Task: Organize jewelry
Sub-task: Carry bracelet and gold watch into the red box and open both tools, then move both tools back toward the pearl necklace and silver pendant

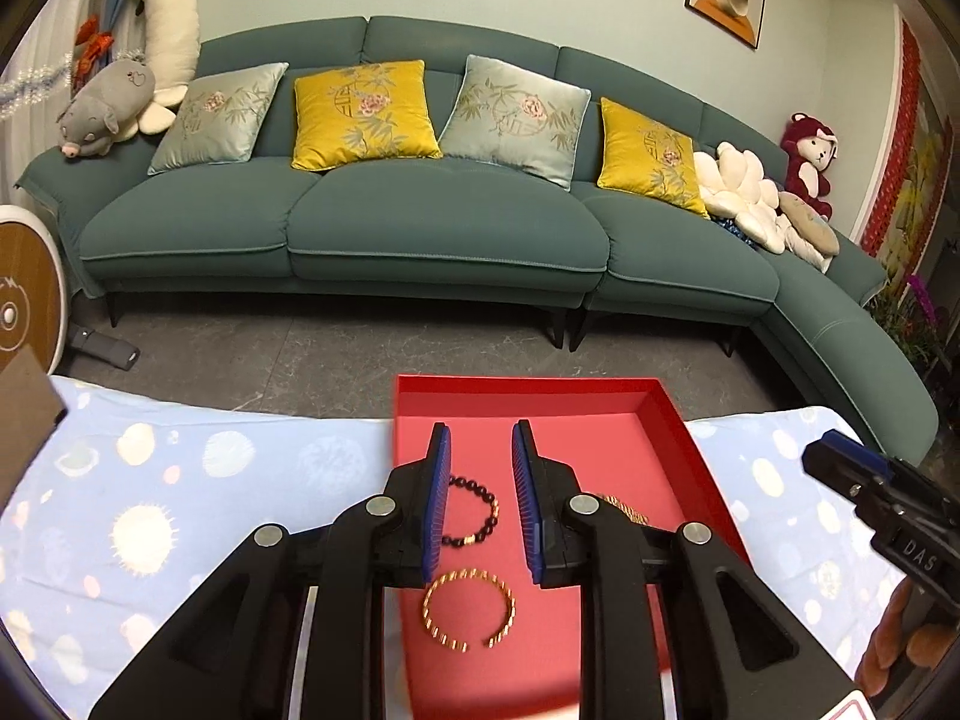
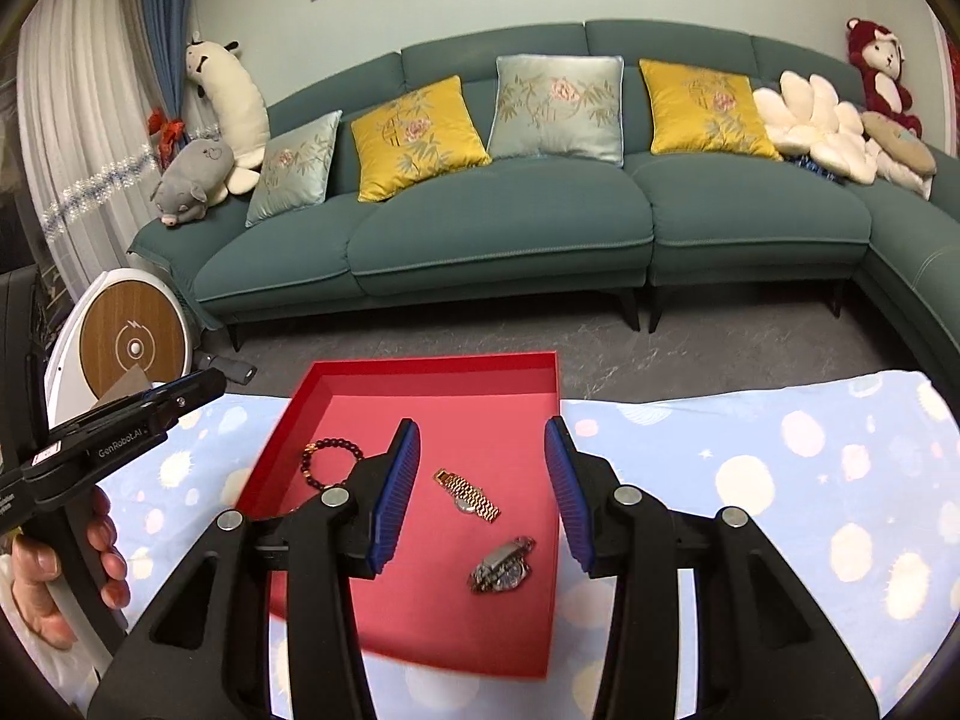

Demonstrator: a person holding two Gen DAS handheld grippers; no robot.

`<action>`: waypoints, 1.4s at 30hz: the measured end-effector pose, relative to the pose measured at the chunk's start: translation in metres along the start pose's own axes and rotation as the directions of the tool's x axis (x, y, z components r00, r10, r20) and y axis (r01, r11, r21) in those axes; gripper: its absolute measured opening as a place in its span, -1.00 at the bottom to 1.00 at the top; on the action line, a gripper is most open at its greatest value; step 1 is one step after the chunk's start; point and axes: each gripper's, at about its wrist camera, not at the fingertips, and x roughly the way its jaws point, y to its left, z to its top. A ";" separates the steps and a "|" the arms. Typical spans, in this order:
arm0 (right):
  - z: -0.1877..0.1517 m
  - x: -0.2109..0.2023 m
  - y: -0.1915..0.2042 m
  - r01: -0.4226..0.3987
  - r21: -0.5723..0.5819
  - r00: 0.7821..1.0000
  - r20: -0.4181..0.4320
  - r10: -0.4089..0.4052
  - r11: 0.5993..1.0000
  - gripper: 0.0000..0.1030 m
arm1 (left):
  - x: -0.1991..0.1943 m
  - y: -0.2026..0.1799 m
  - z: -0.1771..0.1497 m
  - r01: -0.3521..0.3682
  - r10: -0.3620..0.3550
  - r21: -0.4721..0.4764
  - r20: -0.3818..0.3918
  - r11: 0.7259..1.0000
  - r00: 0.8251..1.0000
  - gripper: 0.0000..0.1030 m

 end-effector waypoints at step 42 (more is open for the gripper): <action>-0.176 -0.134 0.001 0.033 0.052 0.988 -0.151 -0.025 0.998 -0.19 | -0.057 -0.093 -0.232 0.223 -0.160 0.201 -0.289 0.954 0.944 -0.07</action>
